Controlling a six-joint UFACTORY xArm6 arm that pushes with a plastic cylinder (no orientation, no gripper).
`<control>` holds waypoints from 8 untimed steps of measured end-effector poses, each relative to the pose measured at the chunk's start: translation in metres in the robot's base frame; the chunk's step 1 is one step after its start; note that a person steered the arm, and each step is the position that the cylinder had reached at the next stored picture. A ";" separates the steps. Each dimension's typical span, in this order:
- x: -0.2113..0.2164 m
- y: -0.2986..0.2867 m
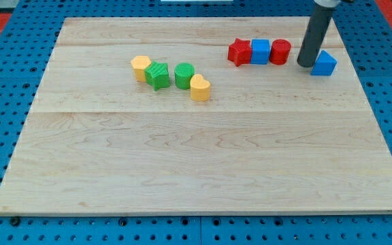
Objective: Move the red circle to the top left side
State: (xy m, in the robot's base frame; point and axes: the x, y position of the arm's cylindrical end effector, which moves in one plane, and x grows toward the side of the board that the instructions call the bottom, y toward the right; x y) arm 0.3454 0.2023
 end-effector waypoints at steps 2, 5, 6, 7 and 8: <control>-0.064 -0.086; -0.014 -0.035; -0.070 -0.021; -0.118 -0.039; -0.135 -0.022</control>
State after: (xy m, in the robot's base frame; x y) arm 0.2106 0.1800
